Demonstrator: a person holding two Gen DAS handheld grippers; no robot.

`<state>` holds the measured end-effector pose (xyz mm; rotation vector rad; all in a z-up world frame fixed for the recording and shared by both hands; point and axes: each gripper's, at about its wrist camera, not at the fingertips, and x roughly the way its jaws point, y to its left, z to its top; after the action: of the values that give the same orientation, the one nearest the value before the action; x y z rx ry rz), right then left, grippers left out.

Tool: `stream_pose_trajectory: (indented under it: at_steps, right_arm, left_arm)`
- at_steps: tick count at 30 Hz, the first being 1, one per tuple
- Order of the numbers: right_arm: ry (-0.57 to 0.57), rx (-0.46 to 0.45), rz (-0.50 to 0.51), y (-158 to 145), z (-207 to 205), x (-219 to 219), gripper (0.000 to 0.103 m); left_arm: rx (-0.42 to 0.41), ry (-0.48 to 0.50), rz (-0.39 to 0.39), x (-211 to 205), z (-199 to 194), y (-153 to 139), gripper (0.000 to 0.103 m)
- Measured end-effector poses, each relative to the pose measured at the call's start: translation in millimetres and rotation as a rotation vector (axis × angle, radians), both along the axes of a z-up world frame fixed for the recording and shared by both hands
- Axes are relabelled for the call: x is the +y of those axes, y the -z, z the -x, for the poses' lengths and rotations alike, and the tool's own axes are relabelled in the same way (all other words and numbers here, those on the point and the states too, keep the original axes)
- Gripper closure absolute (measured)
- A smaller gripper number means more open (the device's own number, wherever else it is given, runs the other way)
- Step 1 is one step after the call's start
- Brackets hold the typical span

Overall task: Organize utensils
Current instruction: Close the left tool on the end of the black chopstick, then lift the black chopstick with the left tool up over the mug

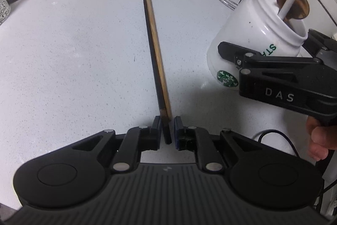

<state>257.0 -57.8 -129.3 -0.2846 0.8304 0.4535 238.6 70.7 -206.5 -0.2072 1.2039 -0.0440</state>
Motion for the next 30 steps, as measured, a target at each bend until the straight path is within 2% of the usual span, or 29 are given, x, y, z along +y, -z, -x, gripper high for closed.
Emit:
stream_pose_trajectory:
  at_steps: [2,7,19,30]
  right_arm:
    - [0.001,-0.001,-0.001,-0.1,0.0,0.0,0.01]
    - [0.0,-0.004,-0.002,0.3,0.8,-0.3,0.01]
    - [-0.017,-0.011,-0.003,0.2,1.8,-1.0,0.01]
    - [-0.034,-0.01,0.0,0.3,-0.3,-1.1,0.01]
  left_arm:
    - [0.005,-0.003,-0.009,-0.1,1.4,0.2,0.094]
    - [0.034,-0.019,-0.002,7.7,13.2,-0.1,0.096]
    - [0.119,-0.07,0.102,25.0,92.6,-14.3,0.096]
    - [0.165,-0.066,0.162,24.4,116.7,-3.5,0.095]
